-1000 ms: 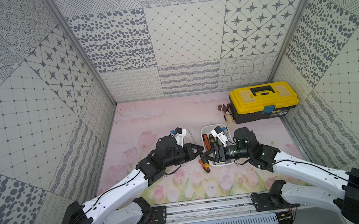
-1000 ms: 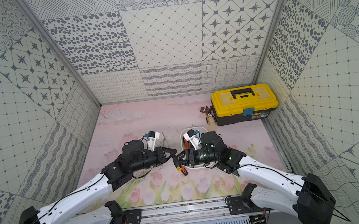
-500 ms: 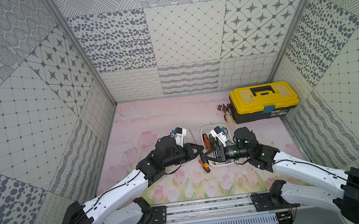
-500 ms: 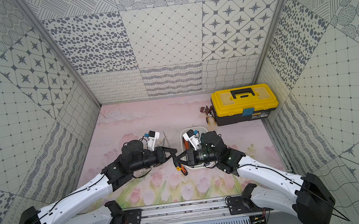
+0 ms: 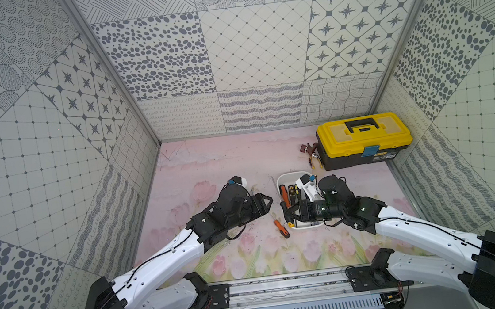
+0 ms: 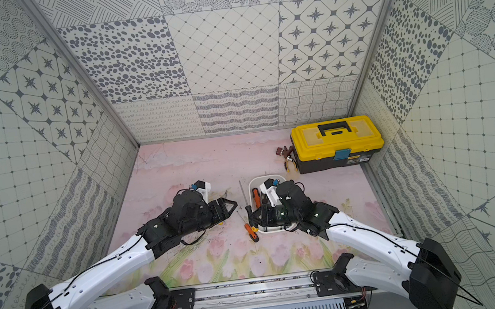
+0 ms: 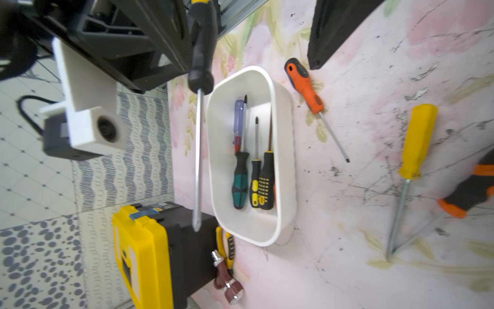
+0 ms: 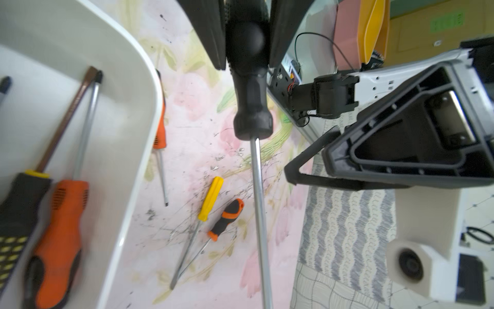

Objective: Put the screwdriver on the desktop into the storage box
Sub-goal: Pick up the screwdriver from the center of the board, then place the screwdriver in the storage box.

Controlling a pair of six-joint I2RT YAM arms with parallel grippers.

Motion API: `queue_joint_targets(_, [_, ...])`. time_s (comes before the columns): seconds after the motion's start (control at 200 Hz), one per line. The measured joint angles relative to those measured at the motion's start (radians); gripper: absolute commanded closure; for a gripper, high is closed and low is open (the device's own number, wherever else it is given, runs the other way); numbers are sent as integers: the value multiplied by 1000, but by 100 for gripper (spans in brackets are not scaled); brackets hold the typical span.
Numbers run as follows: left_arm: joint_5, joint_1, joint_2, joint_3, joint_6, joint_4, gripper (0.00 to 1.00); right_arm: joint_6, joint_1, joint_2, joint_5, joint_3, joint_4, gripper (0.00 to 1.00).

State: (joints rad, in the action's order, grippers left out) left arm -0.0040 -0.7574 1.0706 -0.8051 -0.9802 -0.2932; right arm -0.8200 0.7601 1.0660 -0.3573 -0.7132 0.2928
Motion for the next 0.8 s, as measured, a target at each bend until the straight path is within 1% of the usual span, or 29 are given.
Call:
queue_joint_targets(0.12, [-79,0,-4,1,7,-87,28,39,-16,84,123,-90,120,100])
queue_joint_targets(0.235, [-133,0,-7,2,13,-140,29,68,-22,167,215,-140,184,100])
queue_joint_targets(0.43, [-191,1,7,4,23,-190,29,88,-22,295,311,-156,237,100])
queue_joint_targets(0.45, [-196,1,12,4,24,-192,29,90,-22,308,319,-156,240,93])
queue_joint_targets(0.48, [-203,1,20,5,26,-194,29,92,-22,323,324,-156,243,78])
queue_joint_targets(0.5, [-208,1,27,5,28,-196,29,95,-22,335,329,-156,247,70])
queue_joint_targets(0.53, [-215,2,39,5,30,-197,29,96,-22,347,336,-156,250,62])
queue_joint_targets(0.555, [-220,4,52,5,32,-197,29,97,-22,354,340,-156,252,53])
queue_joint_targets(0.575, [-223,5,60,5,34,-197,29,98,-22,358,344,-156,254,49])
queue_joint_targets(0.64, [-237,11,101,1,38,-197,30,109,-22,352,351,-156,258,43])
queue_joint_targets(0.8, [-244,30,217,-45,51,-197,40,122,-6,274,361,-156,266,38])
